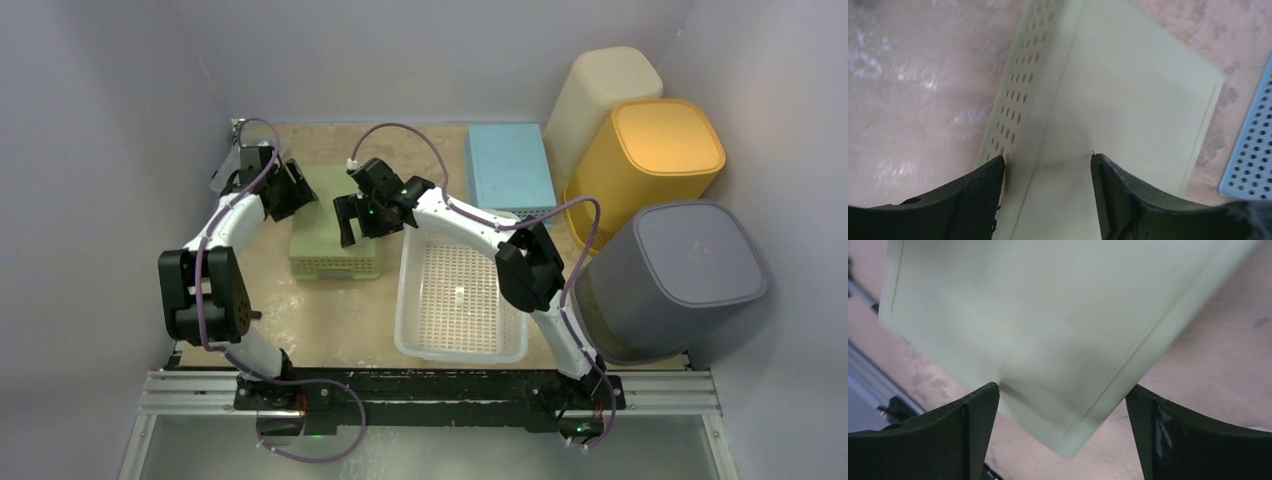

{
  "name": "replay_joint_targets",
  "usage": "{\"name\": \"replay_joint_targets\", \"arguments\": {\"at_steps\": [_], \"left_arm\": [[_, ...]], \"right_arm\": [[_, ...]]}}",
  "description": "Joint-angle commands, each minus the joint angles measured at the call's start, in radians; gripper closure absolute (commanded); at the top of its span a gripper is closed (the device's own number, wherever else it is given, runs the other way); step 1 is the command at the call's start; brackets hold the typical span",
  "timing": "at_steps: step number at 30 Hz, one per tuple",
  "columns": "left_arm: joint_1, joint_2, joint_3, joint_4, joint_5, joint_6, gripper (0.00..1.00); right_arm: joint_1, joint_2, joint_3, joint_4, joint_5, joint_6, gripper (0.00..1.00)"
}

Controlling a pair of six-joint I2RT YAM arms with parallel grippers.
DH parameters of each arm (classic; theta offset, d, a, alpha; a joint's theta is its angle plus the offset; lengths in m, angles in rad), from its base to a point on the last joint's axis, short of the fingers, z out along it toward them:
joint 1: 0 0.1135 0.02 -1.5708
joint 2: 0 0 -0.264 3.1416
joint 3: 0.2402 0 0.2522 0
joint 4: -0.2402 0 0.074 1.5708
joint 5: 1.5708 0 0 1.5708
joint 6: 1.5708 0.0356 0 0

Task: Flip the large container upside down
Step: Move the container to the center of the board.

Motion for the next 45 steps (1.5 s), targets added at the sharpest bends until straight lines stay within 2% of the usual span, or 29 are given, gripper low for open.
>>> {"name": "replay_joint_targets", "arguments": {"at_steps": [1, 7, 12, 16, 19, 24, 26, 29, 32, 37, 41, 45], "left_arm": [[0.021, 0.076, 0.122, 0.057, 0.211, -0.002, 0.38], [0.046, 0.064, 0.169, -0.004, 0.136, 0.026, 0.36], [0.054, -0.061, 0.105, -0.051, 0.045, 0.066, 0.35], [0.053, -0.159, 0.027, -0.058, -0.008, 0.092, 0.34], [0.054, -0.2, 0.0, -0.109, -0.033, 0.078, 0.34], [0.054, -0.363, -0.151, -0.075, 0.081, 0.025, 0.35], [0.055, -0.418, -0.198, -0.093, 0.103, -0.003, 0.35], [0.053, -0.485, -0.28, -0.082, 0.141, -0.057, 0.35], [0.054, -0.54, -0.371, -0.01, 0.189, -0.122, 0.35], [0.053, -0.526, -0.459, 0.088, 0.239, -0.188, 0.35], [0.053, -0.505, -0.507, 0.165, 0.251, -0.226, 0.36], [0.053, -0.492, -0.543, 0.226, 0.259, -0.249, 0.36]], "right_arm": [[0.035, -0.059, 0.067, 0.11, -0.218, -0.044, 0.03], [0.017, -0.073, 0.148, -0.042, 0.004, -0.074, 0.01], [0.016, -0.141, 0.077, -0.003, 0.044, -0.063, 0.01], [0.017, -0.176, -0.046, 0.042, 0.086, 0.059, 0.02], [0.012, -0.141, -0.025, -0.008, 0.144, 0.12, 0.03], [-0.013, -0.02, 0.102, -0.066, 0.178, 0.182, 0.02], [-0.03, 0.01, 0.103, -0.06, 0.185, 0.211, 0.01], [-0.069, 0.008, 0.053, 0.039, 0.112, 0.207, 0.01], [-0.078, 0.015, 0.051, 0.153, 0.006, 0.132, 0.01], [-0.081, 0.172, 0.277, 0.141, -0.212, -0.003, 0.01], [-0.093, 0.315, 0.476, 0.107, -0.293, -0.047, 0.01], [-0.129, 0.289, 0.444, 0.162, -0.281, -0.024, 0.01]]}}
